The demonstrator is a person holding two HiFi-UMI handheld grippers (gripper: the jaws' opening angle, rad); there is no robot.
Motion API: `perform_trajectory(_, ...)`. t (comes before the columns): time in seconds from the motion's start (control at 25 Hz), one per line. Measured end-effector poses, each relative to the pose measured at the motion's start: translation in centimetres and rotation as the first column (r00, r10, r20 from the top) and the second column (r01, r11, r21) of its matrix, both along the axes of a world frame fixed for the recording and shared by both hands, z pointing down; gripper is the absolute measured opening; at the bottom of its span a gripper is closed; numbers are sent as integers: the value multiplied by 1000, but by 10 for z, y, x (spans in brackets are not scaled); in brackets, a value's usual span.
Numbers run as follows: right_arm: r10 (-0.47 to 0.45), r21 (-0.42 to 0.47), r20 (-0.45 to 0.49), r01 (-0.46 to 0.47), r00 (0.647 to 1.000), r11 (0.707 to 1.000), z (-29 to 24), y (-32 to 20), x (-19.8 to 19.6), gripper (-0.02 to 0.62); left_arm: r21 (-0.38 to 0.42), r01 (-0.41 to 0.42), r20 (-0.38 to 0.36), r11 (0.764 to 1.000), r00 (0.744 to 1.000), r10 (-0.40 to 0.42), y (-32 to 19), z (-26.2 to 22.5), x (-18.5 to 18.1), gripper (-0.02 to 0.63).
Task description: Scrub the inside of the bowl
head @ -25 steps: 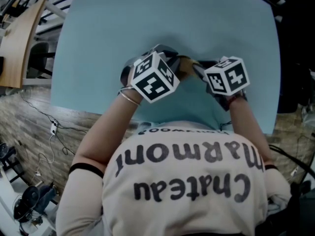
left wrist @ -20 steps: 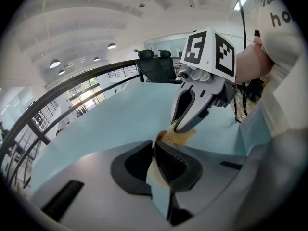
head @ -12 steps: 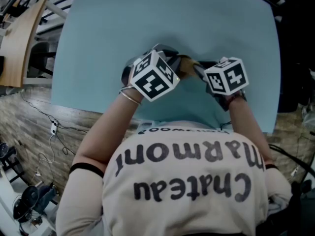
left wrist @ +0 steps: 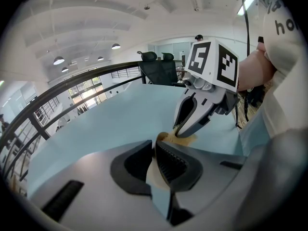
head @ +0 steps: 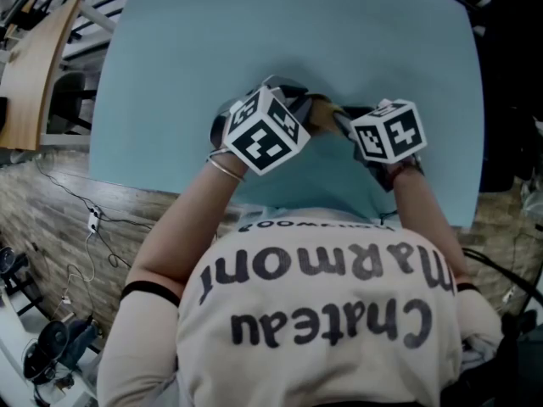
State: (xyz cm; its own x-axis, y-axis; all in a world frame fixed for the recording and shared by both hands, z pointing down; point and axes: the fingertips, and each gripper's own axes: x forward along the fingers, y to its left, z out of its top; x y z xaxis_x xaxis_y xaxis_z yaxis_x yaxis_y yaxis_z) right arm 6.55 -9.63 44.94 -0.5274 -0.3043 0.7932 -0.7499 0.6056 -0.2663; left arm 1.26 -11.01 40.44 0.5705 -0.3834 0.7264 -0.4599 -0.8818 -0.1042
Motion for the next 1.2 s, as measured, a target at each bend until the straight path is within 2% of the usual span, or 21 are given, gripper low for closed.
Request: perform_trajectory(1.2, 30, -17, -3, -30, 1000, 999, 9, 8, -8, 64, 10, 48, -22, 999, 999, -48, 3, 0, -14, 28)
